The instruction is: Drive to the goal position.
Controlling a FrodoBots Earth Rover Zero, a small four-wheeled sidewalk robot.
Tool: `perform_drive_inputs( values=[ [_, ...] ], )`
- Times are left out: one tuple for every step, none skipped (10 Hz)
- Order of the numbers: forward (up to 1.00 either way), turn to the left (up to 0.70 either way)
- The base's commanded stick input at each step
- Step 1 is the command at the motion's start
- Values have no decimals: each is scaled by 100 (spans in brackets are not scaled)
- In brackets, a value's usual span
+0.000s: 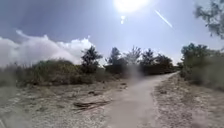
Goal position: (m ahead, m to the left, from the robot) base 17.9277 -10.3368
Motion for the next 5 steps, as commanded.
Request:
perform_drive_inputs(
  values=[
    [45, 2],
    [45, 2],
    [45, 2],
    [45, 2],
    [45, 2]
  ],
)
